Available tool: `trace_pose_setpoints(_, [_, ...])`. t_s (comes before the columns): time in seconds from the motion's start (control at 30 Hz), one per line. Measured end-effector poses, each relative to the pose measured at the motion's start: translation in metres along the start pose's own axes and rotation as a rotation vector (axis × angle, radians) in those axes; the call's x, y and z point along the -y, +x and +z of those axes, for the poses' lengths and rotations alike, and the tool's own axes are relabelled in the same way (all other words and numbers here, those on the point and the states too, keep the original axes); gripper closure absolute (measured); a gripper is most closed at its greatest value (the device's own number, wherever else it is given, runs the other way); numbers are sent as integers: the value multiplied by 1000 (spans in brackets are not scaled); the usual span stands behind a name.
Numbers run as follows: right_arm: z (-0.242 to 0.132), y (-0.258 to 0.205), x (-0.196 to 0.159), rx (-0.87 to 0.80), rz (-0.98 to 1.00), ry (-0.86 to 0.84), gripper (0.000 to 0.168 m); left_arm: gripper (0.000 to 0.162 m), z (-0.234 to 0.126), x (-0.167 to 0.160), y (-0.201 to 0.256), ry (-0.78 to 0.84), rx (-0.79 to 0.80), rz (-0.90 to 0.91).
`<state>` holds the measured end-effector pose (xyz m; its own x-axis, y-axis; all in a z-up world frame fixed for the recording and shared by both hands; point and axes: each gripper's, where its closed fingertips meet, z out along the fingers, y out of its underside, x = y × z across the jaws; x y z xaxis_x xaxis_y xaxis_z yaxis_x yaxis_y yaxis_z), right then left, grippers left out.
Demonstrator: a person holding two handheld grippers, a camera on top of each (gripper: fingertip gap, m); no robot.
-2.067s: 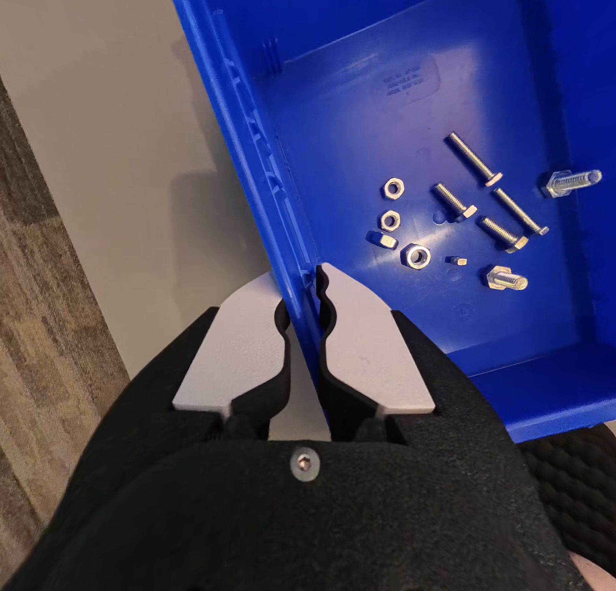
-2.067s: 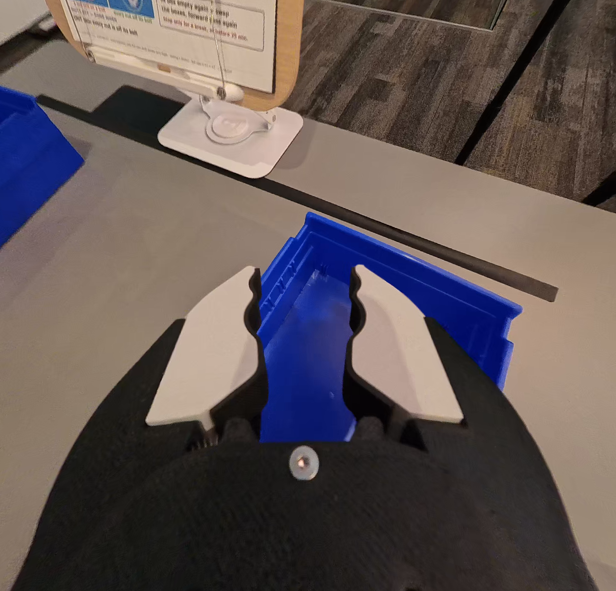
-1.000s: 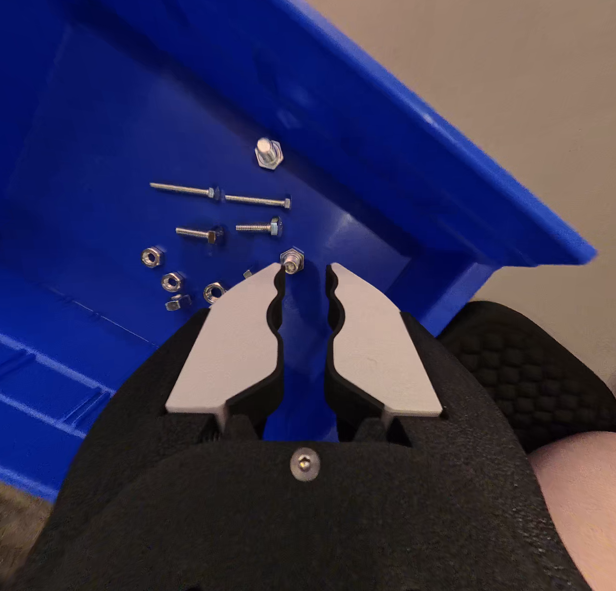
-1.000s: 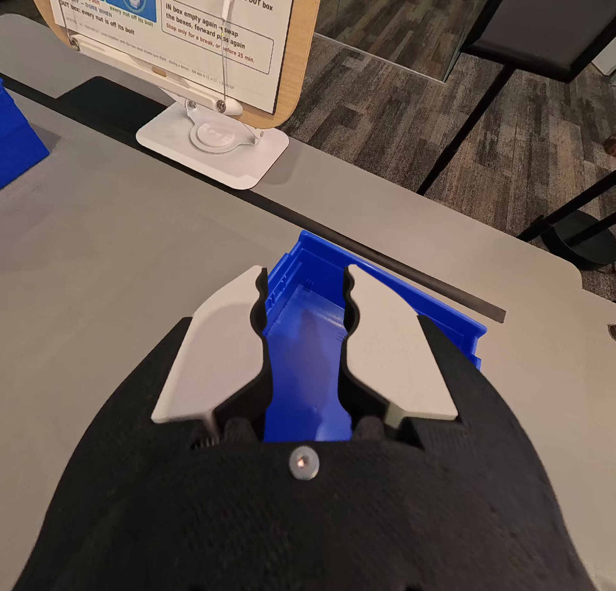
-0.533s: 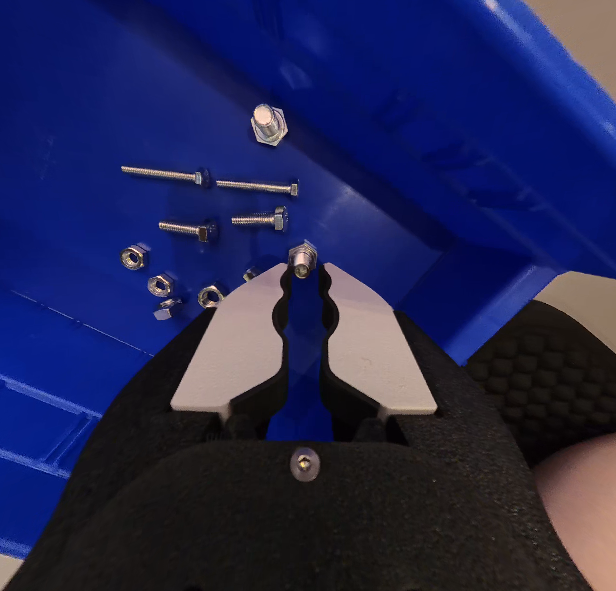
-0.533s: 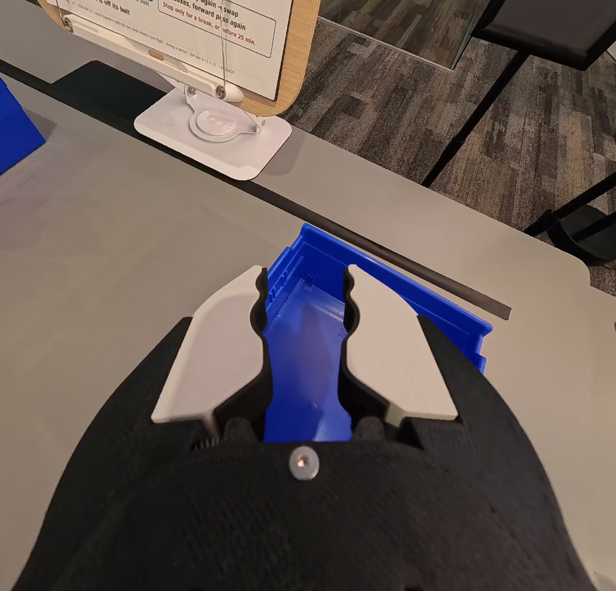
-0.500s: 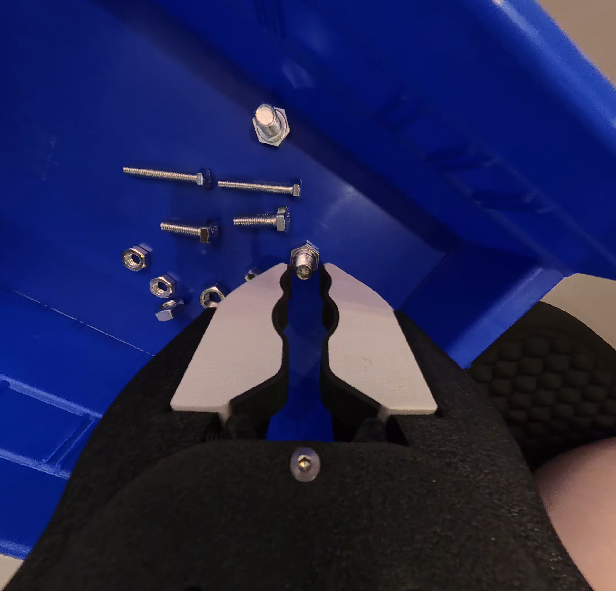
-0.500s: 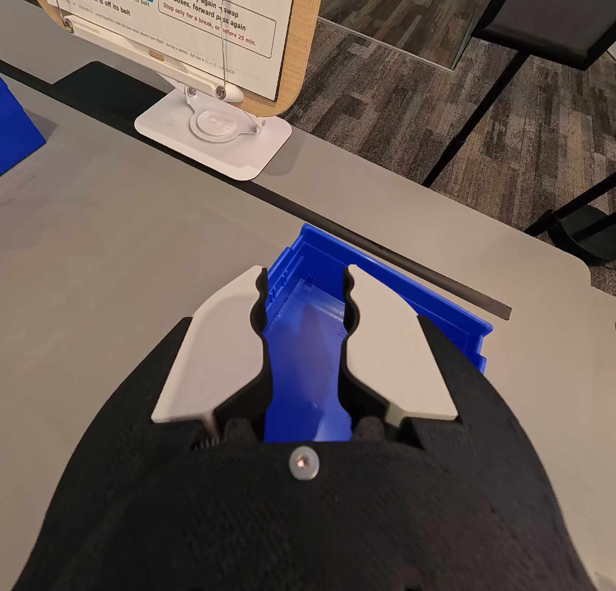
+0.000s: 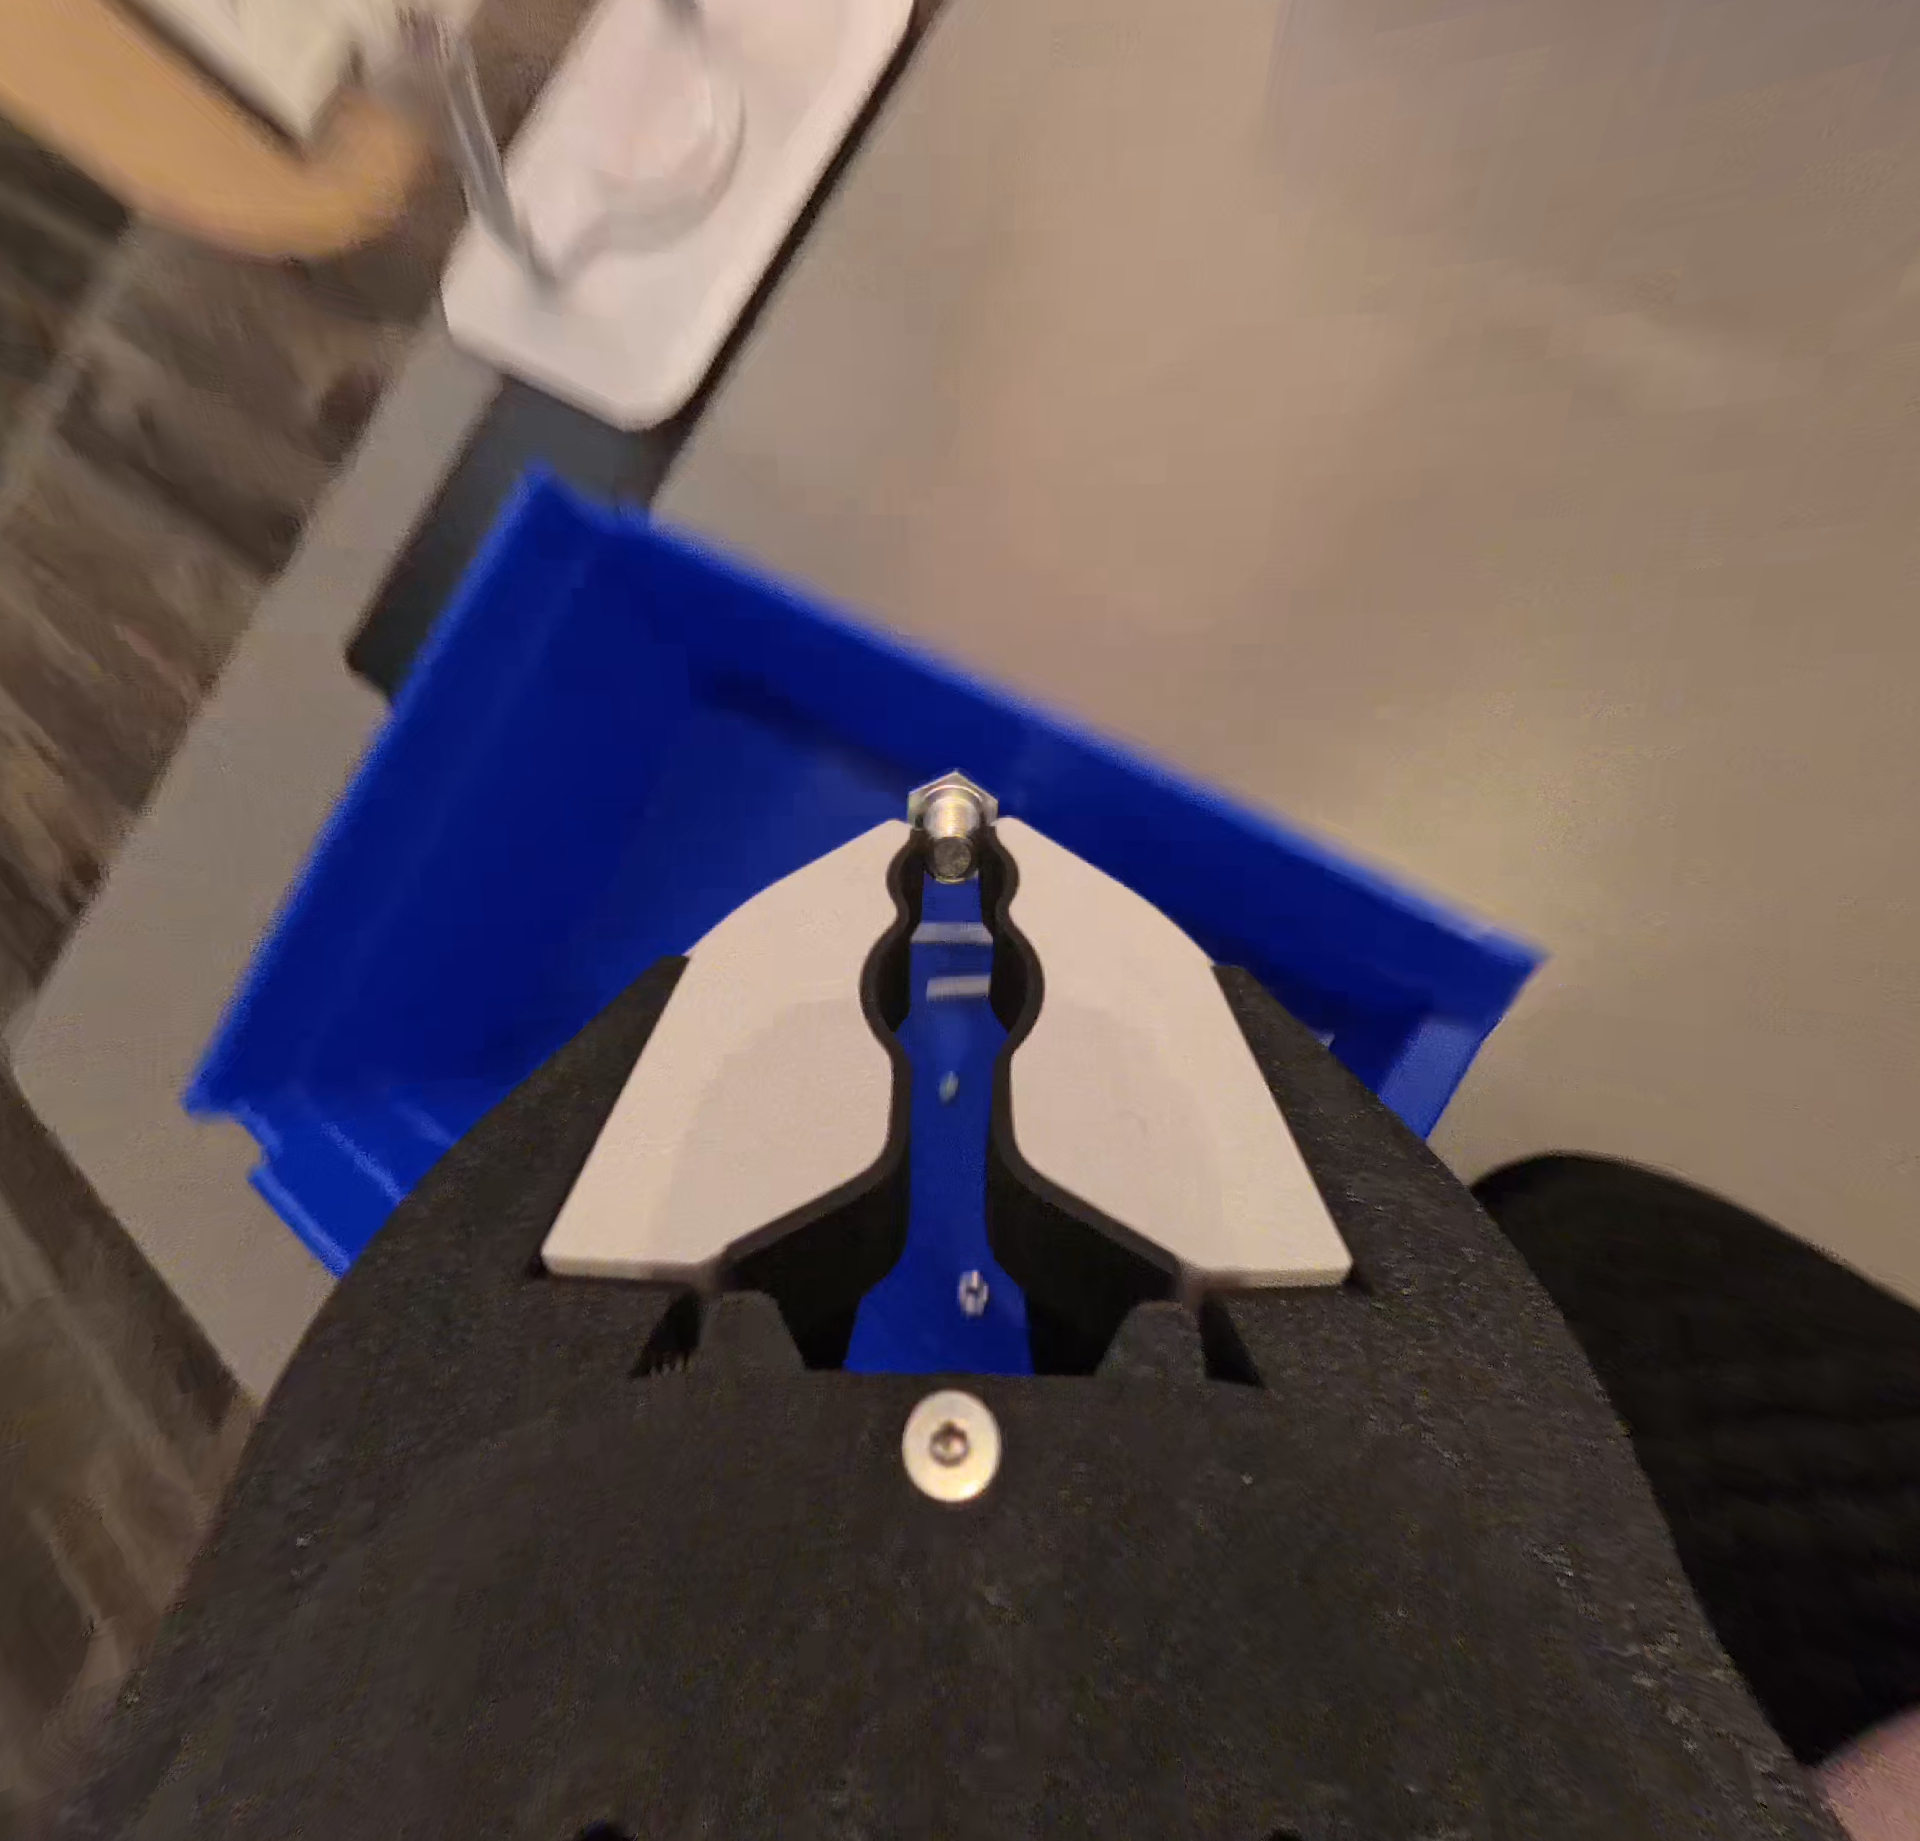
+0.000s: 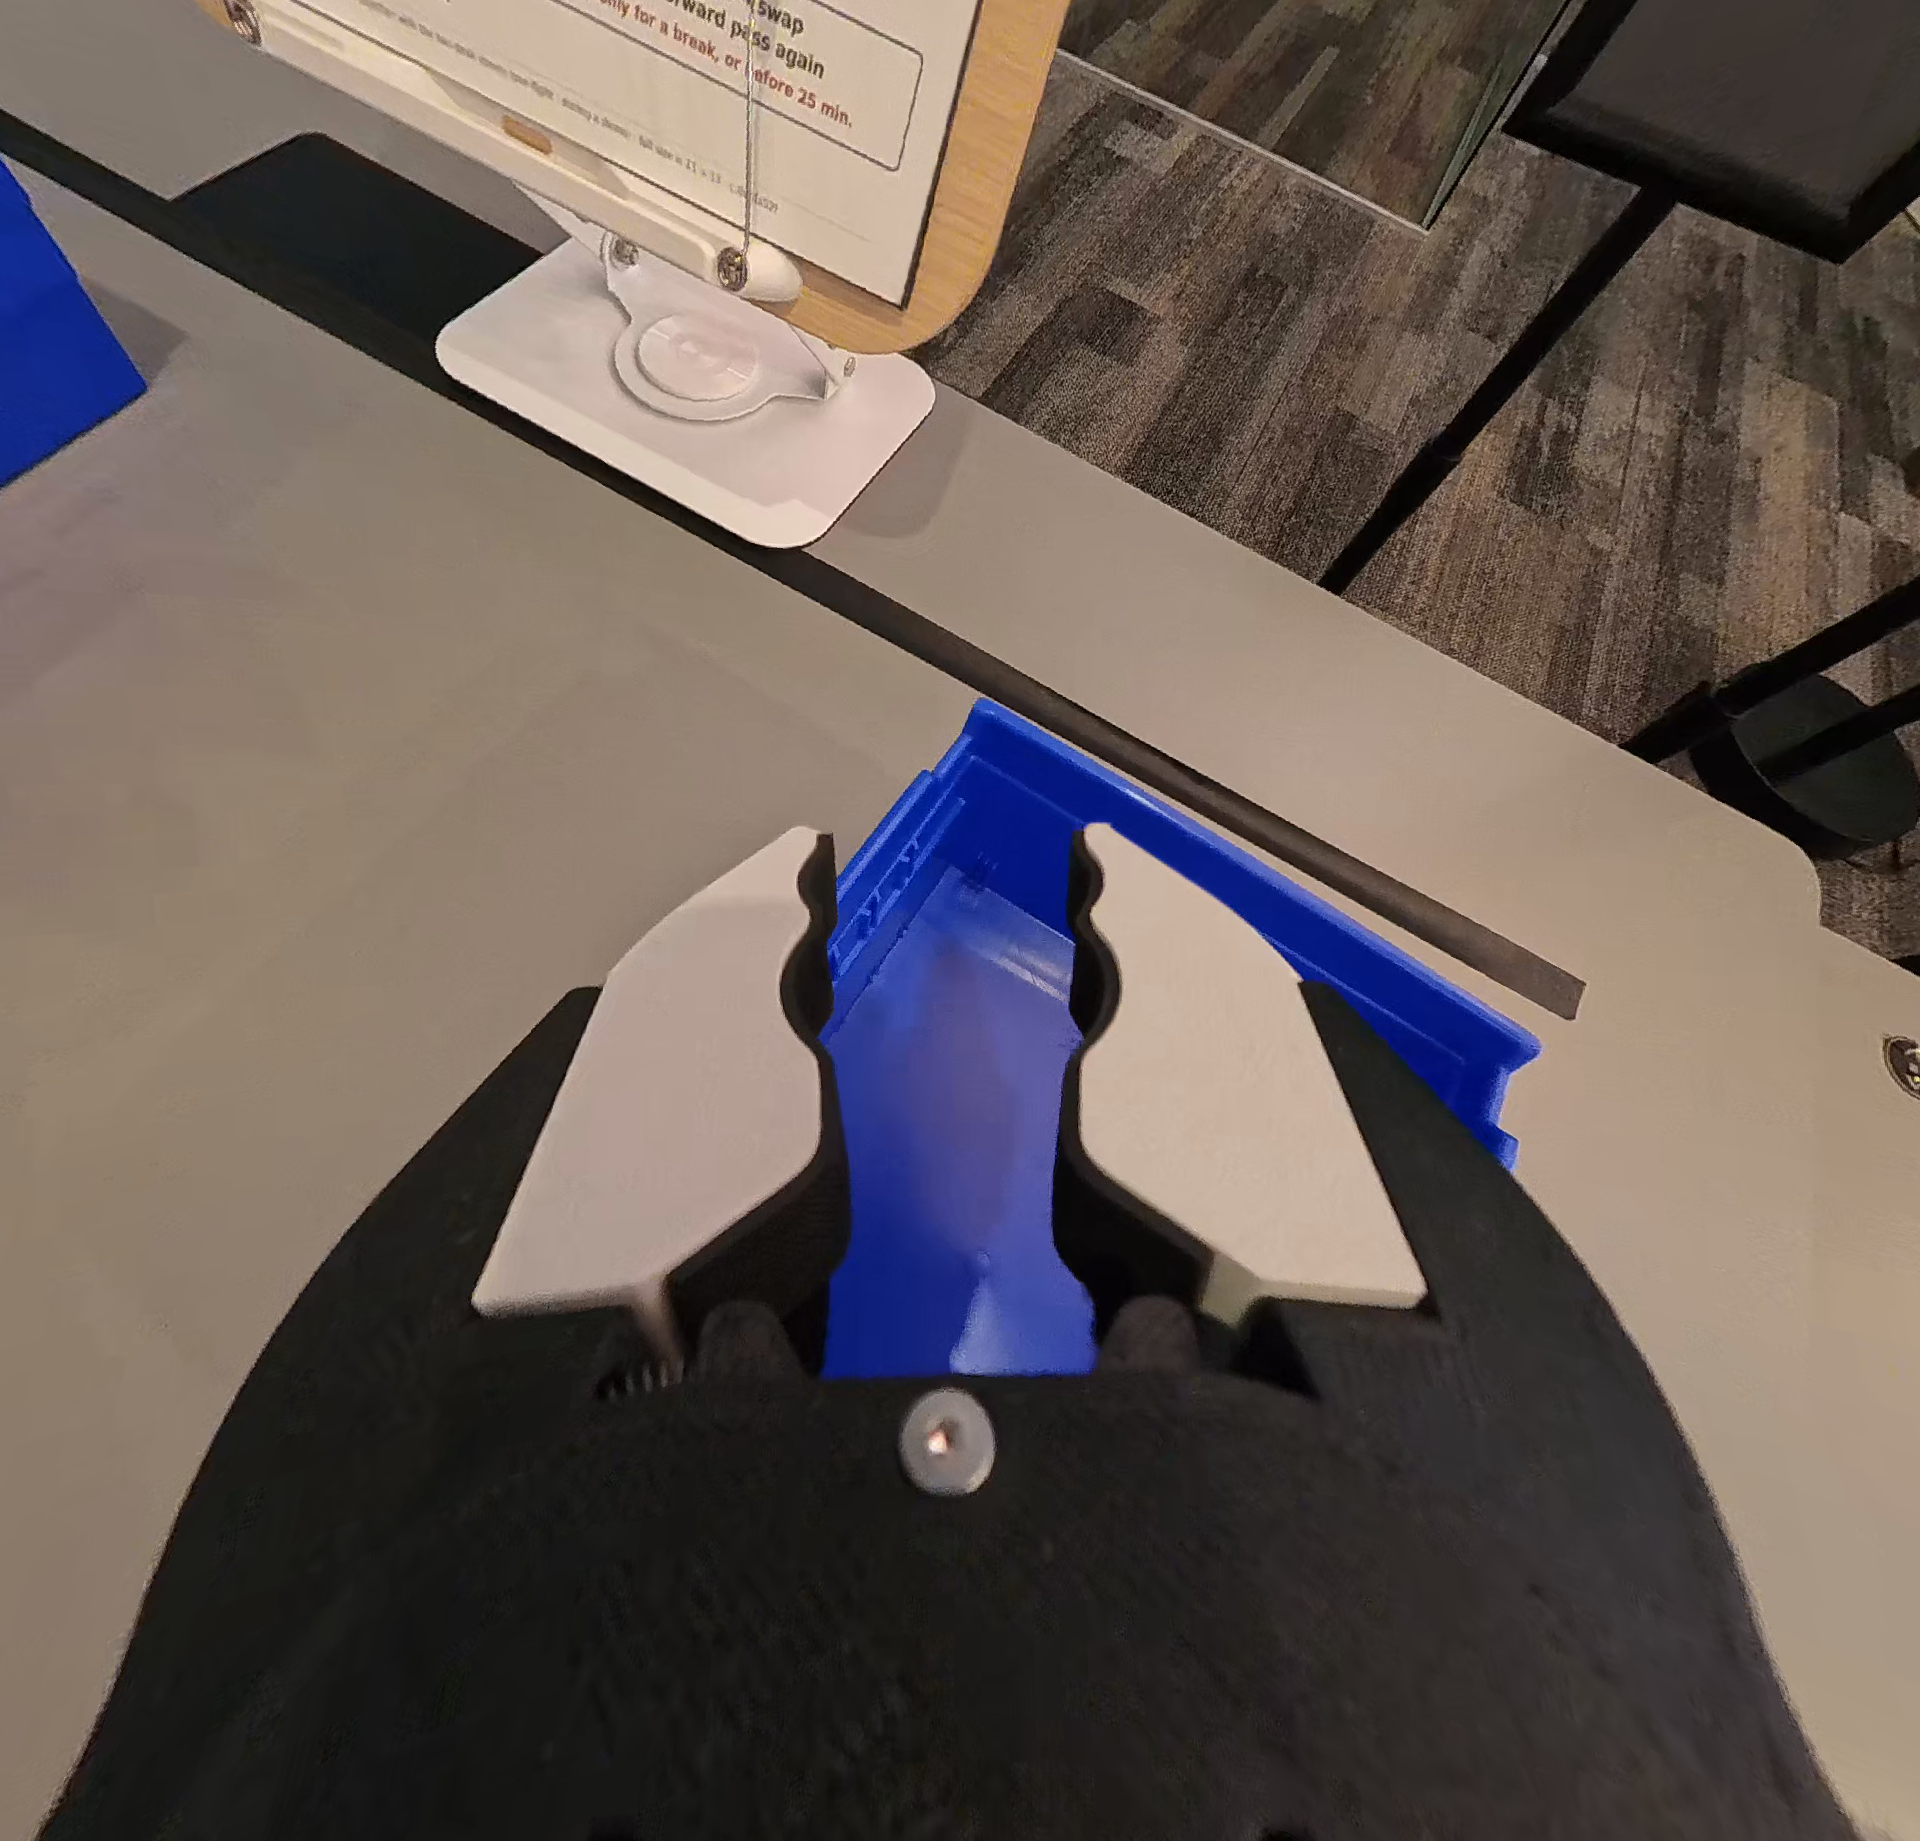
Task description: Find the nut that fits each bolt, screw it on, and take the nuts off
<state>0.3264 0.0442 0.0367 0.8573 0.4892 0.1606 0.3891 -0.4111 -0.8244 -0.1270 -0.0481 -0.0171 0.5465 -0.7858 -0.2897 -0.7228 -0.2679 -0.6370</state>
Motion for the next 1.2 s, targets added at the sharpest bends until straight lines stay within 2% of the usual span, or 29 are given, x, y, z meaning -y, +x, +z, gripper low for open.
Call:
trace_pose_setpoints(0.13, [-6, 0, 0, 7, 5, 1, 124, 152, -2, 59, 36, 129, -49, 131])
trace_pose_setpoints(0.3, [-30, 5, 9, 25, 41, 72, 125, 152, 33, 97, 85, 84, -121, 262])
trace_pose_setpoints(0.43, [-50, 13, 15, 46, 80, 141, 126, 152, 62, 112, 99, 60, -192, 255])
trace_pose_setpoints(0.63, [-76, 29, 14, 69, 143, 212, 126, 152, 80, 126, 106, 79, -262, 224])
trace_pose_setpoints(0.73, [-86, 35, 13, 79, 170, 236, 126, 152, 94, 136, 131, 57, -399, 240])
trace_pose_setpoints(0.93, [-94, 40, 10, 95, 188, 249, 126, 152, 156, 132, 170, -231, -501, 401])
trace_pose_setpoints(1.2, [-97, 49, 0, 110, 233, 251, 126, 152, 199, 132, 179, -378, -499, 454])
